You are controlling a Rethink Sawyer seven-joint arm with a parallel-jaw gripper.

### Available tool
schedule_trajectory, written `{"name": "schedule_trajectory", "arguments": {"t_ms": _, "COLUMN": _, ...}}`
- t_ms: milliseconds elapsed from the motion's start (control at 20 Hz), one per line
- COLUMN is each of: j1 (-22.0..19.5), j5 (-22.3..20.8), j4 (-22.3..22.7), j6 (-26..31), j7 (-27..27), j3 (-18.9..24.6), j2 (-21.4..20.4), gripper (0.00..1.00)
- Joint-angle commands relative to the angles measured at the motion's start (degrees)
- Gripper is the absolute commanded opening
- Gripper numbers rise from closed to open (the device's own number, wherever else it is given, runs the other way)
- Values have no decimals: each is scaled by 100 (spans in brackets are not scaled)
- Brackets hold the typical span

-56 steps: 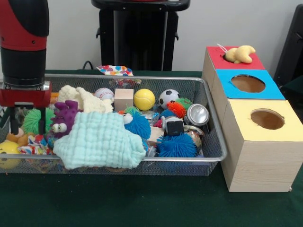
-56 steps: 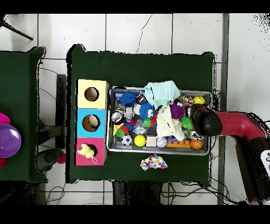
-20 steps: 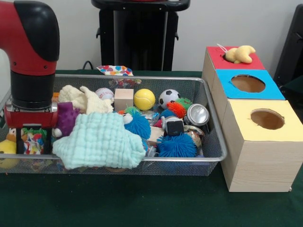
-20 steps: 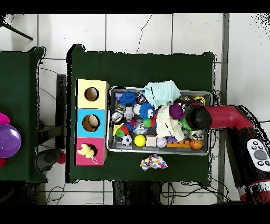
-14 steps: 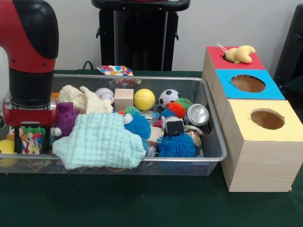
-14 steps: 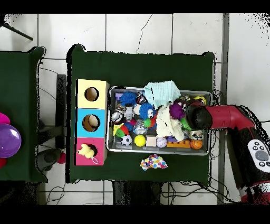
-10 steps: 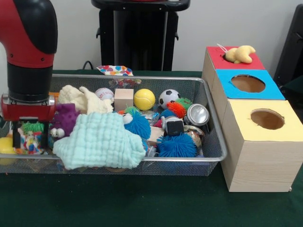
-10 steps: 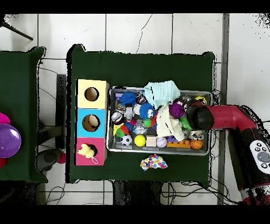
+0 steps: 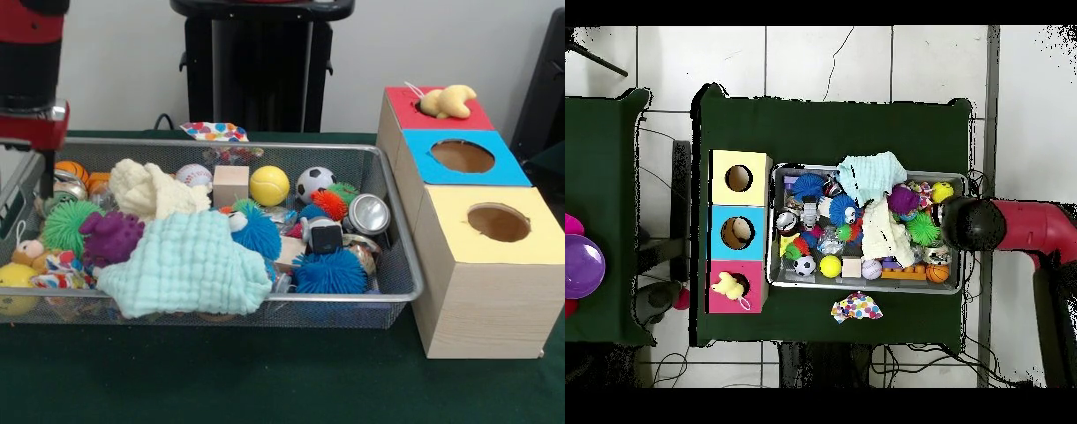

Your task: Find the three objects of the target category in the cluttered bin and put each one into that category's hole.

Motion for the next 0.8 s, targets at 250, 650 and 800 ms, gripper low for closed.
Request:
{"name": "schedule_trajectory", "arguments": {"t_ms": 250, "j1": -113, "j5": 102, "j4": 472, "j6": 562, "j7": -1846, "j3": 420, "j2": -436, "gripper": 100}}
{"name": "schedule_trajectory", "arguments": {"t_ms": 650, "j1": -177, "j5": 57, "j4": 487, "j6": -471, "j7": -865, "j3": 412, "j2": 222, "gripper": 100}}
{"name": "schedule_trajectory", "arguments": {"t_ms": 800, "j1": -362, "j5": 560, "j4": 657, "j6": -335, "j7": -891, "j3": 686, "j2": 247, "gripper": 100}}
